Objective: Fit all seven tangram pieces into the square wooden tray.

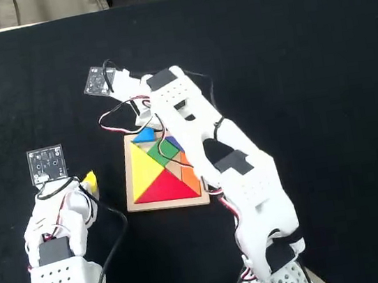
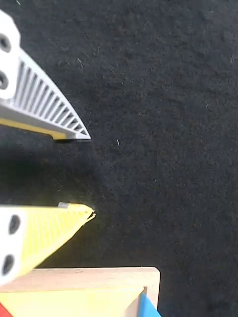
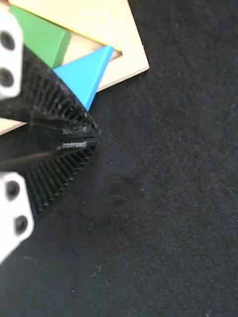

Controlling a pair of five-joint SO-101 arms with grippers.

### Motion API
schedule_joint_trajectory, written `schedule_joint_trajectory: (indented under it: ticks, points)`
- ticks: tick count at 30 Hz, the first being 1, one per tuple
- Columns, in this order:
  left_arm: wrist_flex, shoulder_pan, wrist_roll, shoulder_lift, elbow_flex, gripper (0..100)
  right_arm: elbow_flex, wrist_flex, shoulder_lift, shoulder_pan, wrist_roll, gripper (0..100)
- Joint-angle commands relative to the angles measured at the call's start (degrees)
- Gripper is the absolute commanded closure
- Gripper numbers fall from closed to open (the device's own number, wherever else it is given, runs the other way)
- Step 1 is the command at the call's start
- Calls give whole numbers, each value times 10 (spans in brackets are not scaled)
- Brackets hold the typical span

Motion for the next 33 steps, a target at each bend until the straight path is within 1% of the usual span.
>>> schedule_joint_trajectory:
  ticks: [1,10,14,21,28,33]
  points:
    - [-9,-1,1,-6,-22,788,-31,29,-7,2,0,988]
    - [-9,-1,0,-6,-22,788,-31,91,-10,-4,0,988]
    - [-9,-1,0,-6,-22,788,-32,95,-10,-8,0,988]
    - [-9,-1,0,-6,-22,788,-58,68,-26,-6,-4,988]
    - [-9,-1,0,-6,-22,788,-51,72,-23,-59,-5,988]
    - [-9,-1,0,-6,-22,788,-32,81,-22,-75,-6,988]
